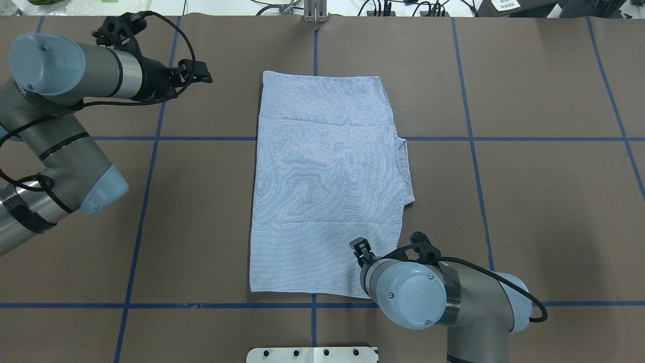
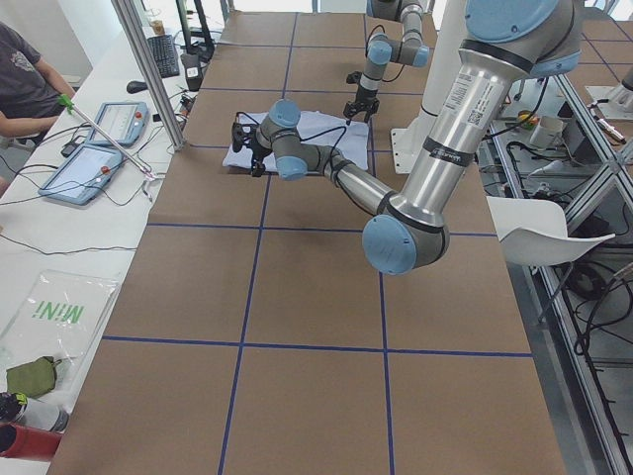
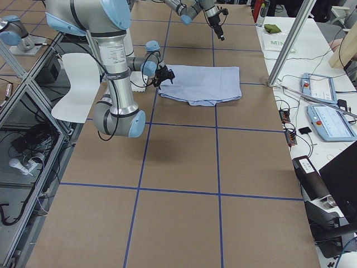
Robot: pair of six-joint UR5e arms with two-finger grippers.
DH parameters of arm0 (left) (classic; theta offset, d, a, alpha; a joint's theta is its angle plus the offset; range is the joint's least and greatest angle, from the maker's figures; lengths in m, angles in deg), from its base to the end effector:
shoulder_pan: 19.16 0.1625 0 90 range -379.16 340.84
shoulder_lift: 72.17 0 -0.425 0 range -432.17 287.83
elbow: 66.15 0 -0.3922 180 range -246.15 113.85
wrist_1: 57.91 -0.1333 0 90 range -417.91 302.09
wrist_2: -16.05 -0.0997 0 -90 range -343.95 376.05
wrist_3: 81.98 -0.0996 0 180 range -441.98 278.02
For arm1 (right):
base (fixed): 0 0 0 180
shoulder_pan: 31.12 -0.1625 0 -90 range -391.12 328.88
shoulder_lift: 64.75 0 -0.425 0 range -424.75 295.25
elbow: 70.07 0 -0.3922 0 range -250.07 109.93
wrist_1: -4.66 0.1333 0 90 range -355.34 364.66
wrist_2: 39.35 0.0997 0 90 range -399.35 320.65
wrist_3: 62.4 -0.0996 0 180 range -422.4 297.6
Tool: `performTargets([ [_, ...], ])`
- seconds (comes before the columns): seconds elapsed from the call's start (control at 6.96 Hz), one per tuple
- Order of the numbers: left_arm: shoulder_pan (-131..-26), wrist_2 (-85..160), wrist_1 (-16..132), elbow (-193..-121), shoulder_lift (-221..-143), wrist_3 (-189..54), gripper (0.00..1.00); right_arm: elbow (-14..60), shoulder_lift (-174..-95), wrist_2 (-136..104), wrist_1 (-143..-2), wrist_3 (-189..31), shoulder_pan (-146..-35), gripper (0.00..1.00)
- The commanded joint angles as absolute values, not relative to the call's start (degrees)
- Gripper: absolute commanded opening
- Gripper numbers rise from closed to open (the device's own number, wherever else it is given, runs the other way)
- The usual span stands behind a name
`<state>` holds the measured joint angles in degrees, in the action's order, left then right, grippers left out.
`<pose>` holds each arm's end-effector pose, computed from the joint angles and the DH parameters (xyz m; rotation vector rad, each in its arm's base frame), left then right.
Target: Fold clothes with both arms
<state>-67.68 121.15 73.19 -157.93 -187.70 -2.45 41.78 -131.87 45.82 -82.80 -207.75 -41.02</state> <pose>0.3552 -0.5639 0.3087 0.3858 1.1556 -0.4236 -0.5514 -0.2401 0.2722 -0.2592 -0.8363 1.1046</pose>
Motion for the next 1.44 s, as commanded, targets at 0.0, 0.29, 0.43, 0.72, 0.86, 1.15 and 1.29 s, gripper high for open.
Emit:
performTargets([
  [0.0,-67.7,121.0,73.2,-158.0,-187.7,-2.3,1.0,41.1,-132.0,45.5,-82.8,-210.4,-41.3,0.95],
  [0.29,-67.5,119.5,73.2,-158.1,-187.6,-2.2,1.0,40.1,-131.9,45.5,-82.8,-210.2,-41.7,0.93],
  [0.43,-67.5,119.4,73.2,-158.1,-187.7,-2.2,1.0,40.0,-131.6,45.6,-82.9,-210.4,-41.8,0.92],
  [0.72,-67.6,119.4,73.2,-158.1,-187.7,-2.2,1.0,38.0,-130.6,45.7,-82.8,-210.4,-41.7,0.92],
  [0.86,-67.6,119.4,73.1,-158.2,-187.6,-2.2,1.0,37.9,-130.7,45.8,-82.9,-210.4,-41.4,0.89],
  [1.15,-67.6,119.5,73.1,-158.5,-187.6,-2.1,1.0,38.1,-130.7,46.1,-83.0,-210.4,-41.5,0.26],
  [1.29,-67.6,119.5,73.1,-158.5,-187.6,-1.8,1.0,38.7,-130.7,46.3,-83.7,-210.4,-41.5,0.22],
])
